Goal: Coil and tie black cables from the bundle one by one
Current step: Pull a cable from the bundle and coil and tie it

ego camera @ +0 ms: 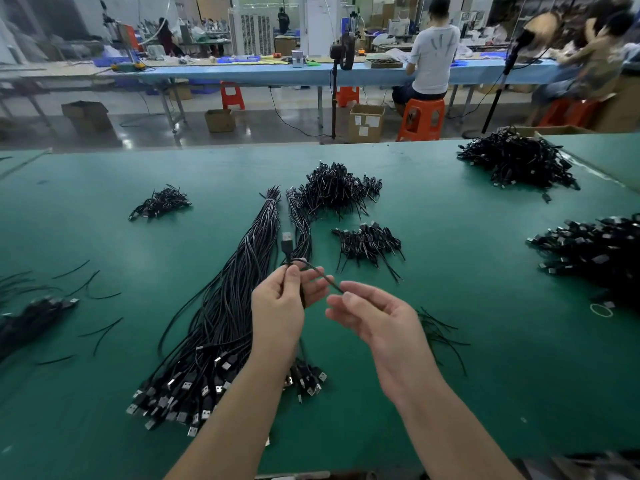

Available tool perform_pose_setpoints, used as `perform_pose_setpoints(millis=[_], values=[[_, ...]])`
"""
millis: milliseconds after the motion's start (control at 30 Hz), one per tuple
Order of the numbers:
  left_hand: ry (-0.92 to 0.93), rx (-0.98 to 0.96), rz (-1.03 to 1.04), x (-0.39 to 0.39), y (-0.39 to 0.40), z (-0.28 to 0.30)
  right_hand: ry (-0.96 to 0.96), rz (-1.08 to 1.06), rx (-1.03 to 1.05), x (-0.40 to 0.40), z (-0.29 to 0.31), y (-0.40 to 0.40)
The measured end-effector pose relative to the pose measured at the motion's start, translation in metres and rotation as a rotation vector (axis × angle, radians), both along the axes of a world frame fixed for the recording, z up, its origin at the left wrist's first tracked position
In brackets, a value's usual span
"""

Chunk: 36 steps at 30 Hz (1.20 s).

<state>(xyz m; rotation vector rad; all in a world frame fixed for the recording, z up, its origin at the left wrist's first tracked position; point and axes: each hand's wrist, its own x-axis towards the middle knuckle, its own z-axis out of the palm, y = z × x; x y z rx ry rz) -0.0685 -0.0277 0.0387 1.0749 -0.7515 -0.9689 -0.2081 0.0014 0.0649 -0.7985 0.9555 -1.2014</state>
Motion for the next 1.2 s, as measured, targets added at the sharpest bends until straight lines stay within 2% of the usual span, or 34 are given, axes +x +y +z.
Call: perform_pose_setpoints(millis=[267, 400, 600, 767, 967, 1200], values=[[0.337, -0.006, -0.017, -0.005, -0.005, 0.015, 0.113, 0.262, 0.051, 0.008, -0.019, 0.003], [0.397, -0.009, -0.065, -0.005, -0.003, 0.021, 0.113, 0.285, 0.107, 0.005, -0.028, -0.002], [0.343, 0.027, -0.077, -0.007, 0.0, 0.02, 0.078, 0.35, 0.155, 0.003, -0.04, -0.006], [0.262, 0.04, -0.191, -0.011, 0.007, 0.017, 0.054, 0.411, 0.202, -0.001, -0.047, -0.011], [0.117, 0.067, -0.323, -0.011, 0.013, 0.008, 0.044, 0.531, -0.027, -0.006, -0.037, -0.024], [0.077, 0.078, -0.362, -0.009, 0.014, 0.008, 0.226, 0.388, -0.112, 0.0, -0.029, -0.03]])
